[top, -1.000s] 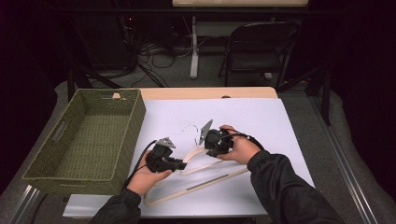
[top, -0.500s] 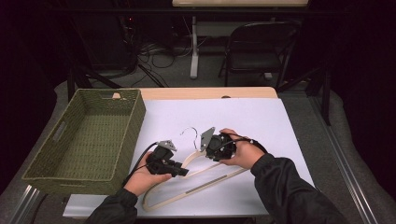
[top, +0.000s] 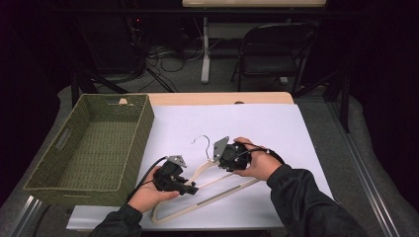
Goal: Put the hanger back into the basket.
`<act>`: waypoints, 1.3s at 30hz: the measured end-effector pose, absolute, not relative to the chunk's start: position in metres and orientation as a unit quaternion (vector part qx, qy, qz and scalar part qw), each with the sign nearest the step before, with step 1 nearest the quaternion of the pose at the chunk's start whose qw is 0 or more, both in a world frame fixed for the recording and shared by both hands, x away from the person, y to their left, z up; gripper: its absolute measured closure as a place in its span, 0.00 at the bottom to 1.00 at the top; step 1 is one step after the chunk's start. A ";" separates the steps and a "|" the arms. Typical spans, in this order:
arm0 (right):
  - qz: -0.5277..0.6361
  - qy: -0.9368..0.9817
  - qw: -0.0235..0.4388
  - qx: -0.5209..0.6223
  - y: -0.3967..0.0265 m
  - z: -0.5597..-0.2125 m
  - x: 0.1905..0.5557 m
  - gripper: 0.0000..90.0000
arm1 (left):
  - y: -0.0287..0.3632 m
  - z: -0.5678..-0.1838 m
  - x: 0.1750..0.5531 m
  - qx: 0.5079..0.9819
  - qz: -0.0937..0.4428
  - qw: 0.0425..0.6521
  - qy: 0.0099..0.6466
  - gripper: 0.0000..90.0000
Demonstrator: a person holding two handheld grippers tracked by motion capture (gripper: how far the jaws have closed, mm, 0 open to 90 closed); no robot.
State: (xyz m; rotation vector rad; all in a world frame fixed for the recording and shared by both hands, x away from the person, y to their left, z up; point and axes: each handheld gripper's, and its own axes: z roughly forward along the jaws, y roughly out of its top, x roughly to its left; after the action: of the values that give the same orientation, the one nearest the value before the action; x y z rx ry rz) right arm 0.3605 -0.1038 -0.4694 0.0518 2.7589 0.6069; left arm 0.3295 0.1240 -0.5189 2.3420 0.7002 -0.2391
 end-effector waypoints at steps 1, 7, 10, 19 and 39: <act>0.211 0.964 0.159 0.019 -0.104 -0.469 0.360 0.83 | 0.124 -0.519 0.329 0.898 -0.095 0.337 0.268 0.83; 0.215 0.964 0.158 0.023 -0.105 -0.468 0.359 0.83 | 0.124 -0.519 0.330 0.893 -0.115 0.342 0.270 0.86; 0.222 0.964 0.145 0.026 -0.108 -0.465 0.358 0.82 | 0.126 -0.519 0.329 0.885 -0.132 0.355 0.273 0.91; 0.260 0.952 0.142 0.076 -0.133 -0.445 0.355 0.49 | 0.141 -0.501 0.321 0.871 -0.107 0.389 0.281 0.97; 0.300 0.926 0.167 0.157 -0.199 -0.426 0.359 0.44 | 0.237 -0.403 0.310 0.847 0.047 0.419 0.323 0.97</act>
State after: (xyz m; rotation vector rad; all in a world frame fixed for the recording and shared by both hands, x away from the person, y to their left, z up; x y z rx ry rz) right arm 0.3588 -0.1987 -0.4259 0.4462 2.6350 0.8550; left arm 0.3097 0.2375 -0.4029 2.1239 0.8111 0.1174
